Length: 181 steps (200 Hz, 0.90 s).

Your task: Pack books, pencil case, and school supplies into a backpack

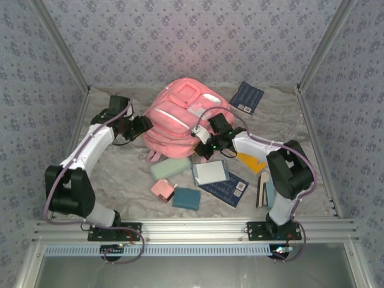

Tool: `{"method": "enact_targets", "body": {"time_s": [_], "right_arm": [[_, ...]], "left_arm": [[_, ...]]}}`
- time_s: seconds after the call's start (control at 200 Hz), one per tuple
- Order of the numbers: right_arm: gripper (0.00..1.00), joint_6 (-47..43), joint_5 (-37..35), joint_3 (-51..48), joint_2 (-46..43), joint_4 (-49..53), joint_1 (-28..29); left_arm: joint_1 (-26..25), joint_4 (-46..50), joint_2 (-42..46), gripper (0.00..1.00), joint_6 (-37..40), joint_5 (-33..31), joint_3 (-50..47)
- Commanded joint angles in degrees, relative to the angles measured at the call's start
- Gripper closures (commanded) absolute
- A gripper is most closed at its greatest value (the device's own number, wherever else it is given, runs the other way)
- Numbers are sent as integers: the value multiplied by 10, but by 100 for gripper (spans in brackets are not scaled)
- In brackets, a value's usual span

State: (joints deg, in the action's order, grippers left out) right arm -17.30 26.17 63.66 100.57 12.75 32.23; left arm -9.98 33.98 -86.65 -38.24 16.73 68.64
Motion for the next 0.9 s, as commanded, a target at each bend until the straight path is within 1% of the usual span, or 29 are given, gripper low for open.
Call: {"method": "enact_targets", "body": {"time_s": [0.0, 0.155, 0.465, 0.685, 0.804, 0.899], "right_arm": [[100, -18, 4, -7, -18, 10, -13], [100, -16, 14, -10, -19, 8, -19], [100, -4, 35, -12, -20, -7, -27], [100, -4, 40, -14, -18, -11, -27], [100, -6, 38, -12, -18, -8, -26], [100, -6, 35, -12, -17, -7, -27]], "left_arm": [[21, -23, -25, 43, -35, 33, -1], [47, -82, -66, 47, -84, 66, -6], [48, -131, -135, 56, -119, 76, 9], [47, -175, -160, 72, -146, 83, 17], [48, -180, -163, 80, -150, 80, 26], [48, -180, -161, 89, -153, 81, 29]]}}
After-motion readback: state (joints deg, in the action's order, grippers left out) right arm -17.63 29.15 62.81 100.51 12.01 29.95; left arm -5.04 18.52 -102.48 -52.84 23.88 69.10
